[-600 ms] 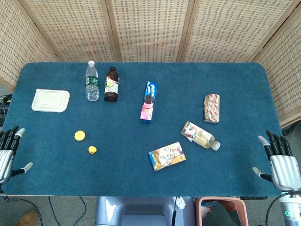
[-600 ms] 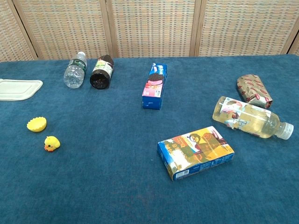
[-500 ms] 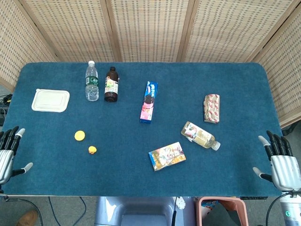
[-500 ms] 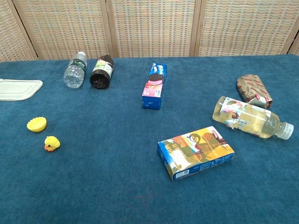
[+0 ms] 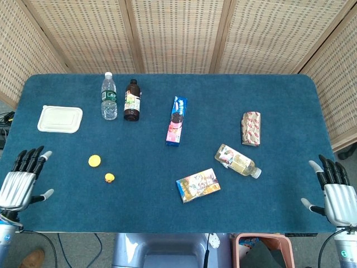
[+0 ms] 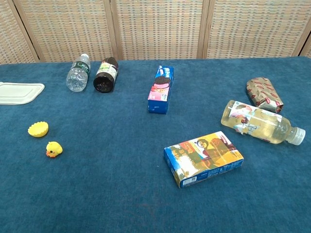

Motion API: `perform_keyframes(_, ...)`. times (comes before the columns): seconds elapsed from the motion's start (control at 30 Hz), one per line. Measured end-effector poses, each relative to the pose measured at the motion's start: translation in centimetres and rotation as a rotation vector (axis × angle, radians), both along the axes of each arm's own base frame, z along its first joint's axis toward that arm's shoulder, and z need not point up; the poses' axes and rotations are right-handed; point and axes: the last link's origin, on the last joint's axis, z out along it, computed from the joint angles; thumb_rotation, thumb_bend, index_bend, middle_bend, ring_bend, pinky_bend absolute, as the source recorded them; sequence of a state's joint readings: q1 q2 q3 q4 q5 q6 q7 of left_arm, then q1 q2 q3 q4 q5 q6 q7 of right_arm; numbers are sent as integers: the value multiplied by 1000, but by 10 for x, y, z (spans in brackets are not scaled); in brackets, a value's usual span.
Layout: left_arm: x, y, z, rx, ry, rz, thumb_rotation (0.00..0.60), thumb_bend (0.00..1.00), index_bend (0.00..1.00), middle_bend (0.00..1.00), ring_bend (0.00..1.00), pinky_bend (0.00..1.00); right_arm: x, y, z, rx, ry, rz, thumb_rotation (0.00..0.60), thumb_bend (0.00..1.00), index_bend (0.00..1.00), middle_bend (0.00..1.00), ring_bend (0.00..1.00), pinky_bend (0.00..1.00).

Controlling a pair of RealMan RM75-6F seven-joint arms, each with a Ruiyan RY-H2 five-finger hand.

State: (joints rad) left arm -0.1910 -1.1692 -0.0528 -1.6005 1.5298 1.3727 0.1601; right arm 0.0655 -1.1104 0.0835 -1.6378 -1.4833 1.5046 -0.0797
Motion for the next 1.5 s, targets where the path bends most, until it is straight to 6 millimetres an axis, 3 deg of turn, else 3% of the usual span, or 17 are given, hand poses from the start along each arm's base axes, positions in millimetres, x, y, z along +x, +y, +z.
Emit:
perform_keyframes(0.17,18,23,-23,-94,26,-49,600,246,415,0,0,0,-3,-4,1,4,-7,-15,600,0,0,0,0,0)
perform_keyframes(0.3,35,44,-47,-151,56,-69,600,280,416,0,0,0,-5,-6,3,6,-16,-27,600,0,0,0,0,0)
perform_keyframes(0.5,48,58,-77,-211,84,-53,600,307,421,0,0,0,-8,-7,4,9,-24,-38,600,0,0,0,0,0)
perform_keyframes(1.0,44,67,-123,-294,93,24,600,308,430,0,0,0,-11,-9,5,17,-38,-50,600,0,0,0,0,0)
perform_keyframes(1.5,46,70,-138,-308,97,31,600,313,432,0,0,0,-15,-11,6,18,-53,-64,600,0,0,0,0,0)
